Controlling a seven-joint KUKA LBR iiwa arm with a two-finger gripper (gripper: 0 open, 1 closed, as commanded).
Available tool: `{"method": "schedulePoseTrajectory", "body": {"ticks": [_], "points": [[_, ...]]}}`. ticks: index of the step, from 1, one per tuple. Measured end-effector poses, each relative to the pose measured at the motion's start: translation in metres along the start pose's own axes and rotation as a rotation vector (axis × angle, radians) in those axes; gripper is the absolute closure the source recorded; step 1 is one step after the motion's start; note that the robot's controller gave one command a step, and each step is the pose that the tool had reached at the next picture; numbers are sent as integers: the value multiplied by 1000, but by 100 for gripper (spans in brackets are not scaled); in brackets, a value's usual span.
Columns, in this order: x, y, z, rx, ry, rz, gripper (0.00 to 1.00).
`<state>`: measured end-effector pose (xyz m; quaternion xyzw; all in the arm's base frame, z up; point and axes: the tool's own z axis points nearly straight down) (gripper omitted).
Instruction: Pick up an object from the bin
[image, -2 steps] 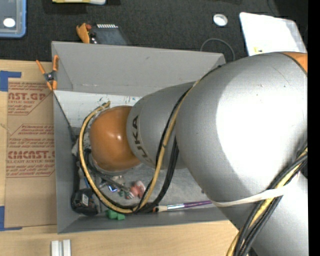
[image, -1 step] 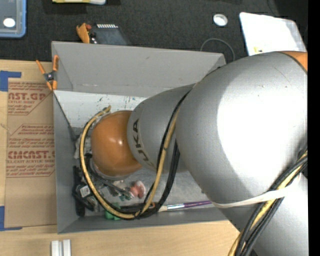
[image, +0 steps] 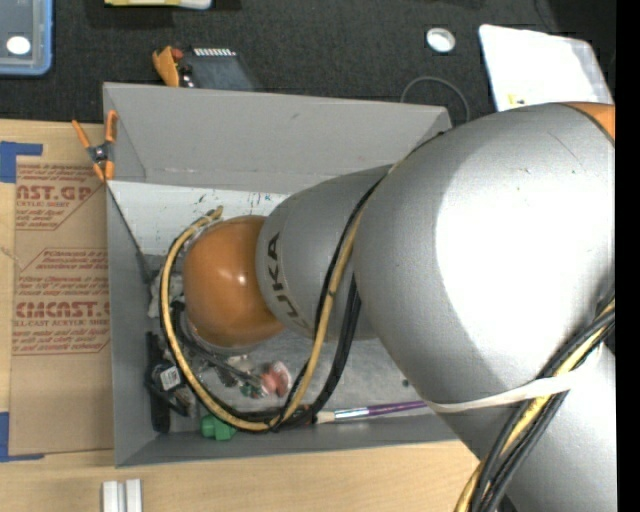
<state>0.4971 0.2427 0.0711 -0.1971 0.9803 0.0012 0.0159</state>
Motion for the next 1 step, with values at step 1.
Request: {"method": "schedulePoseTrajectory", "body": {"ticks": [1], "points": [[-14, -8, -18, -1, 12, -19, 100]]}}
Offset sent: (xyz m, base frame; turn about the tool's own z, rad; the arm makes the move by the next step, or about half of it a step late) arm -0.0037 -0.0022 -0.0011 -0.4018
